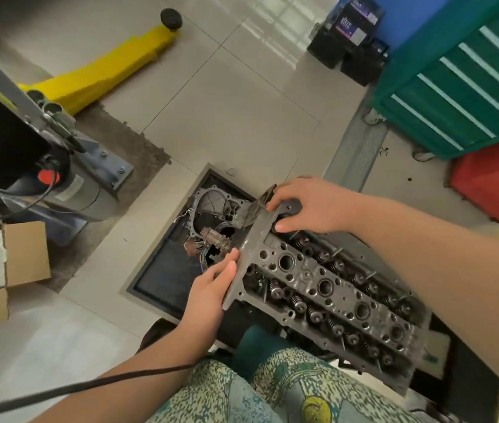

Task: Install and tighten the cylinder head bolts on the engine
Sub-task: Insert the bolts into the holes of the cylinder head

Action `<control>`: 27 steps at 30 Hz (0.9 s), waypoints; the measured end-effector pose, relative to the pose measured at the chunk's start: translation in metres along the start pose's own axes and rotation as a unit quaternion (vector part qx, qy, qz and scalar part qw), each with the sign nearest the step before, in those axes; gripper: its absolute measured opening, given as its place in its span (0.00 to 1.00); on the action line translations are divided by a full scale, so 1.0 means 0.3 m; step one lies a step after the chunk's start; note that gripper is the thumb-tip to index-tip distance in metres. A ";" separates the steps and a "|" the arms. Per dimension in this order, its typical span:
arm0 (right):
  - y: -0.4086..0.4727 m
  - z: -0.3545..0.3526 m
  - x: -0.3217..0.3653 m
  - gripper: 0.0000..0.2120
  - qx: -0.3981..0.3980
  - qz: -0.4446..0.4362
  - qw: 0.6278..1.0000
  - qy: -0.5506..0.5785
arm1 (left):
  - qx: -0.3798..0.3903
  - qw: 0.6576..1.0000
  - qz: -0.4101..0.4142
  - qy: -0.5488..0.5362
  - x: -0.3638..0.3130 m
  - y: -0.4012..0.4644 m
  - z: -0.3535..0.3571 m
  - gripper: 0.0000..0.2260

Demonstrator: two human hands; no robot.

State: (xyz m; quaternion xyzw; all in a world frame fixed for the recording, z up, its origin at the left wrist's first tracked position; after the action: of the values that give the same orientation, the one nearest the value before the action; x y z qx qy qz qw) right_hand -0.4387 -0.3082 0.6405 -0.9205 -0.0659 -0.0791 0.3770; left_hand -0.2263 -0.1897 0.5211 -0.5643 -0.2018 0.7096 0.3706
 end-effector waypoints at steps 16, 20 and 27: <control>0.024 0.032 0.015 0.17 0.006 0.049 0.996 0.070 | 0.054 0.993 0.045 0.092 0.002 -0.002 -0.001 0.29; 0.017 0.014 0.019 0.16 0.003 0.036 0.998 0.058 | 0.049 0.993 0.045 0.102 -0.003 0.025 -0.005 0.19; 0.020 0.019 0.022 0.19 0.002 0.042 0.998 0.054 | 0.040 0.993 0.026 0.105 0.026 0.025 -0.012 0.15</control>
State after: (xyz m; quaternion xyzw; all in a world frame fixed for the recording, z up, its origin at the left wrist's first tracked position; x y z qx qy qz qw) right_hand -0.4305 -0.3080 0.6337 -0.9160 -0.0074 -0.1124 0.3851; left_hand -0.2257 -0.1891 0.5098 -0.6251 -0.1185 0.6633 0.3940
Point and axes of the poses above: each hand's wrist, its own y-axis towards the middle knuckle, its own z-axis out of the palm, x = y × z, the point moved 5 cm from there along y, towards the middle knuckle, and after that the axes turned 7 degrees about -y, right-handed, at the moved point
